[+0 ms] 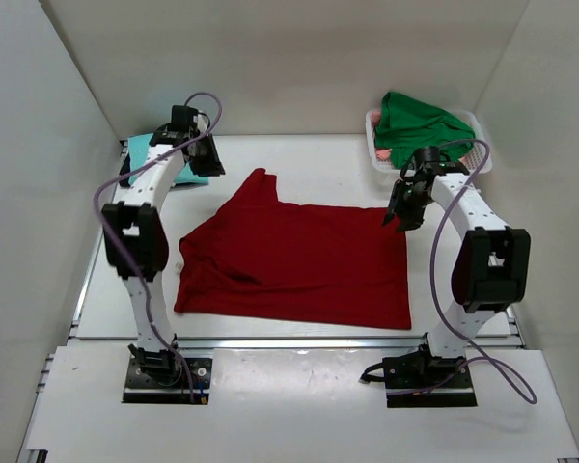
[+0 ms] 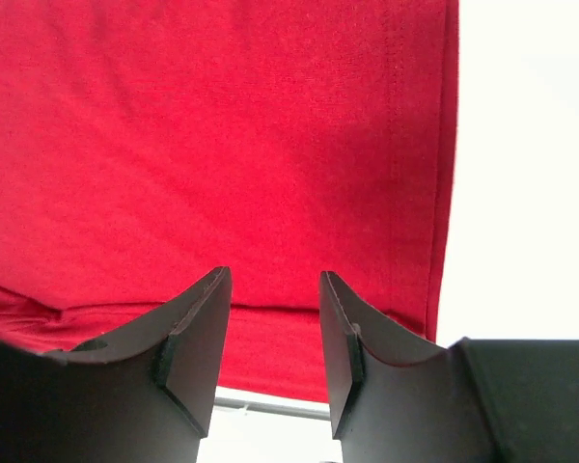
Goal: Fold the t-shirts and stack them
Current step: Grap the side of the flattened tshirt furthest away from the robot with both arms
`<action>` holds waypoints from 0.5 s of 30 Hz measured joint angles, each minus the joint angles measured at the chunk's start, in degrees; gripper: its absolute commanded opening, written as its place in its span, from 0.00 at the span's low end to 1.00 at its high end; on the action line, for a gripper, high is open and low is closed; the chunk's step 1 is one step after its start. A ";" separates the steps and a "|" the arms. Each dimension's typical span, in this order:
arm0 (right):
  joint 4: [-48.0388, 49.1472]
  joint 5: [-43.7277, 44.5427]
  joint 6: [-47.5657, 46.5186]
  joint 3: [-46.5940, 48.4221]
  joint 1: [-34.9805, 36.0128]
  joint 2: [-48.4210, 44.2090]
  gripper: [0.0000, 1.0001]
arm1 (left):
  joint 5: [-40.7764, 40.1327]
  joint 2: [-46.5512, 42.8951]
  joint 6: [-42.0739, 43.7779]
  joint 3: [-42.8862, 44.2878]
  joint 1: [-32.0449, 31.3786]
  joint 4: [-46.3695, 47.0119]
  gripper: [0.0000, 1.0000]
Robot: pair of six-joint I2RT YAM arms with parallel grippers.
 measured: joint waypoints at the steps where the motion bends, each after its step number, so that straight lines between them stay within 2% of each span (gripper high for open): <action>1: 0.00 0.11 -0.24 0.35 0.20 1.46 0.40 | 0.17 4.50 0.44 2.36 0.76 0.07 0.30; 2: -0.02 0.17 -0.35 0.42 0.42 2.40 0.40 | 0.42 8.85 0.79 4.17 1.60 0.28 0.33; 4: -0.22 0.24 -0.59 0.35 0.83 3.39 0.39 | 0.90 15.23 1.60 5.29 3.37 0.15 0.49; 10: 1.25 0.72 -0.66 -1.81 1.09 3.34 0.40 | 1.29 22.25 2.84 6.67 6.14 -2.19 0.53; 15: 3.19 1.05 -0.39 -4.61 -0.59 4.22 0.40 | 3.67 22.45 2.80 7.89 4.11 -0.87 0.56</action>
